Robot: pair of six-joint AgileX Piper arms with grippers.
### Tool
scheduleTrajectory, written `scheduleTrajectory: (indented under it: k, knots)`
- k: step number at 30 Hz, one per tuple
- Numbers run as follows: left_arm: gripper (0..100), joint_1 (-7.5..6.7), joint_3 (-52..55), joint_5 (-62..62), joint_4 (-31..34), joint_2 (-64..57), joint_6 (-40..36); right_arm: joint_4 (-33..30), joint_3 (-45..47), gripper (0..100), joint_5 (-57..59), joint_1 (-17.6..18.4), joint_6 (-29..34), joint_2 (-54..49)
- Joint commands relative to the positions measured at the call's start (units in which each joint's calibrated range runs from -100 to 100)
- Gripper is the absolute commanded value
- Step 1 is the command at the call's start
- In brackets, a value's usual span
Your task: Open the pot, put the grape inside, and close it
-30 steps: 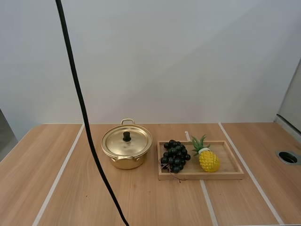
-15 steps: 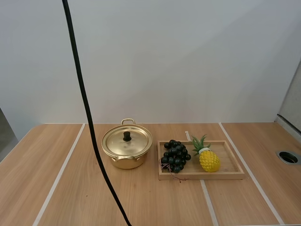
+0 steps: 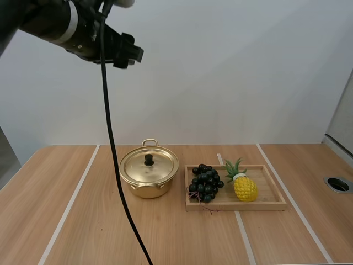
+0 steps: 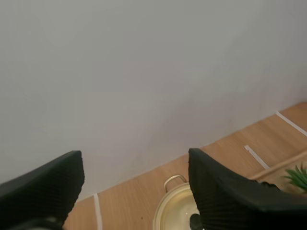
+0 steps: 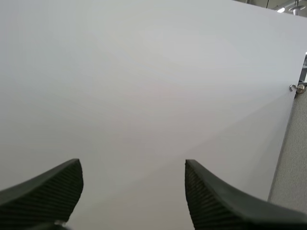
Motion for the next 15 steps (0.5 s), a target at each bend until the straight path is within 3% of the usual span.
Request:
scheduleTrajectory:
  k: [1, 10, 15]
  knots:
    - [100, -0.08, -0.2, 6.8, -1.8, 2.8, 2.2, 0.1, -0.5, 100, 1.4, -0.2, -0.6, -0.2]
    - [100, -0.16, -0.2, 19.5, -2.7, 11.0, 5.2, 0.6, -0.5, 100, 3.0, -0.2, -2.2, -0.2]
    - [100, -3.32, 2.4, 17.8, 0.1, 14.3, 5.0, 1.1, -0.5, 100, 3.9, -0.2, -2.9, -0.2]
